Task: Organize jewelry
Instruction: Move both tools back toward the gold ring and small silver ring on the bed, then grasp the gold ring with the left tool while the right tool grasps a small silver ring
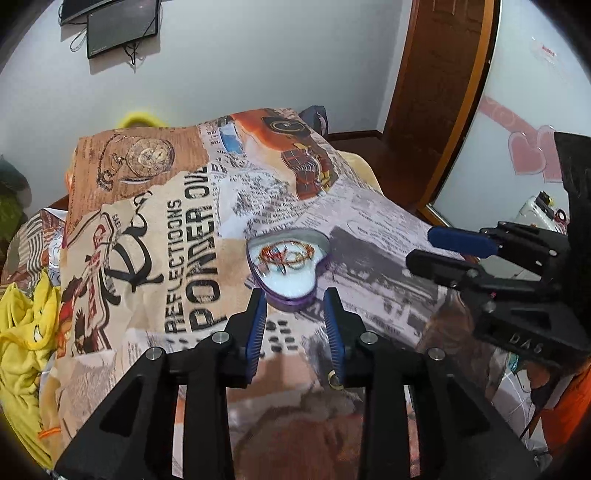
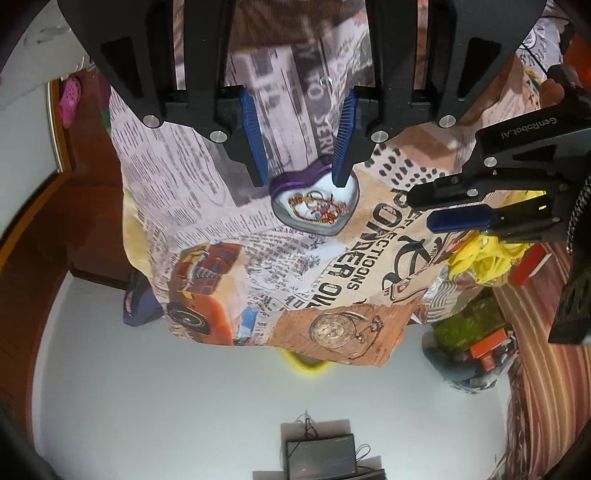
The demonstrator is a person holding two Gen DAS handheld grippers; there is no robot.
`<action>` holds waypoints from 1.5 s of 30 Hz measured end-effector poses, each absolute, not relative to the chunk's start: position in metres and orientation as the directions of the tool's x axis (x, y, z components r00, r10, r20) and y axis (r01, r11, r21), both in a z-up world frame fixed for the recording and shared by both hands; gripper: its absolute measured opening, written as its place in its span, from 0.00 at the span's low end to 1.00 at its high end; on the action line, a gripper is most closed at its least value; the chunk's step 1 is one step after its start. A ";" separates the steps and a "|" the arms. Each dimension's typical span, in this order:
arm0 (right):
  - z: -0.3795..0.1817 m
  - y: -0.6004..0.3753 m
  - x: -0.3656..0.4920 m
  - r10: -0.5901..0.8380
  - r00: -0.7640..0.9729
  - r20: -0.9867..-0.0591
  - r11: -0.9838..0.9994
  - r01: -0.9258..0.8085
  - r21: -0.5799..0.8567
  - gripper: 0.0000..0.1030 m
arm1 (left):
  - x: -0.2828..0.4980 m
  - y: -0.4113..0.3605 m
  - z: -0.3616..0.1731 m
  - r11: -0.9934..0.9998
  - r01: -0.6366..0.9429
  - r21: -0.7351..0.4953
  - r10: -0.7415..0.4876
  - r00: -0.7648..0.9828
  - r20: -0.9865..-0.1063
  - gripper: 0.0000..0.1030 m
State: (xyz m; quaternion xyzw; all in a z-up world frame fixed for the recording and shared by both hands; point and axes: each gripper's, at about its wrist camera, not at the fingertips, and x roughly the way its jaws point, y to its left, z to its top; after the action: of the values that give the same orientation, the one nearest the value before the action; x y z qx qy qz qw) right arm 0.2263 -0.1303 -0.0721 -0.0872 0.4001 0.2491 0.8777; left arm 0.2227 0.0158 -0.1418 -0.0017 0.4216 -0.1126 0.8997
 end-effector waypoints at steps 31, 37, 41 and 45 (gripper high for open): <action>-0.145 -0.157 0.190 0.317 0.433 -0.844 0.883 -0.460 0.096 0.32 | 0.203 -0.018 -0.242 0.952 0.233 -0.199 -0.286 0.448 -0.847 0.30; -0.152 -0.151 0.190 0.325 0.418 -0.848 0.876 -0.471 0.103 0.32 | 0.204 -0.016 -0.242 0.953 0.231 -0.199 -0.287 0.461 -0.839 0.16; -0.159 -0.141 0.189 0.336 0.393 -0.856 0.860 -0.499 0.109 0.32 | 0.198 -0.015 -0.241 0.949 0.242 -0.201 -0.295 0.469 -0.833 0.16; -0.163 -0.134 0.192 0.343 0.390 -0.854 0.851 -0.514 0.108 0.32 | 0.194 -0.010 -0.238 0.955 0.222 -0.194 -0.280 0.478 -0.832 0.16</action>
State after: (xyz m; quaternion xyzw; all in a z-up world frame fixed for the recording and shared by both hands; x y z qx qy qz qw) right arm 0.1919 -0.1344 -0.1628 -0.0873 0.4881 0.2585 0.8291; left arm 0.1939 -0.0101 -0.2385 -0.0297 0.4895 -0.1462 0.8591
